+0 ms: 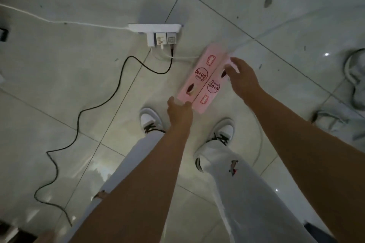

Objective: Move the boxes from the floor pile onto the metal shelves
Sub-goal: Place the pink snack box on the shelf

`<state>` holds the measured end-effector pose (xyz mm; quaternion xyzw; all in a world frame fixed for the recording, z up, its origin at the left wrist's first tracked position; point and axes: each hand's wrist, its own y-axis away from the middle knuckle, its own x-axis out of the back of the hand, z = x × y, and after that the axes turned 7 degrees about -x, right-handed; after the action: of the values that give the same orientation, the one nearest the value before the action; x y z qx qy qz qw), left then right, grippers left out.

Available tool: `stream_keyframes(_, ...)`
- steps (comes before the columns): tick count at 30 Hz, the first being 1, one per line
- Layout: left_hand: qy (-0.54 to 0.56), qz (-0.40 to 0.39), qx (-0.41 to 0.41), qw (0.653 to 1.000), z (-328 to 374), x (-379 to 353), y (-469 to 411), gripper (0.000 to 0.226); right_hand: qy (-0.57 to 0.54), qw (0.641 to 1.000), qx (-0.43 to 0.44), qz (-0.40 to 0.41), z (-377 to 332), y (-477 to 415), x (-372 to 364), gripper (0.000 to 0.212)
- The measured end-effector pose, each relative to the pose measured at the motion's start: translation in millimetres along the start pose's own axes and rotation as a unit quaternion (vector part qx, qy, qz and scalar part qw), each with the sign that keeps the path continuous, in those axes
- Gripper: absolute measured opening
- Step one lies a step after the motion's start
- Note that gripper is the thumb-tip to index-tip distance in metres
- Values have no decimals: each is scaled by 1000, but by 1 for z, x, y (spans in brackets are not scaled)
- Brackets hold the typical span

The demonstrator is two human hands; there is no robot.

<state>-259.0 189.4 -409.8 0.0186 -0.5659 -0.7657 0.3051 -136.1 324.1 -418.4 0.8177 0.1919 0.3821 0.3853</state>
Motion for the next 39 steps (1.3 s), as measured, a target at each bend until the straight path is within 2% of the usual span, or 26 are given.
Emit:
stream_keyframes(3,57,-20,48,997,-6,-11,-28,76,33,999,22,25,6,-39,-15,51)
stream_keyframes(6,118,-36,86,989,-4,-20,-48,71,82,995,31,46,5,-72,-24,63)
stream_keyframes(9,176,-25,139,974,-1,-27,-65,71,82,996,2,37,2,-98,-30,70)
stream_keyframes(11,199,-19,167,966,0,-29,-74,64,82,996,-9,24,0,-108,-32,68)
stream_keyframes(14,219,-38,160,962,-1,-32,-79,51,117,993,-15,16,2,-111,-34,62)
stream_keyframes(17,217,-43,161,962,3,-26,-74,67,119,993,-9,23,1,-104,-30,57)
stream_keyframes(29,212,-40,106,971,73,28,26,66,7,998,38,56,-62,2,28,47)
stream_keyframes(35,228,-26,-5,973,145,82,98,65,-69,987,110,92,-148,86,76,36)
stream_keyframes(39,271,-36,-117,955,204,131,160,68,-156,968,169,100,-218,154,110,37)
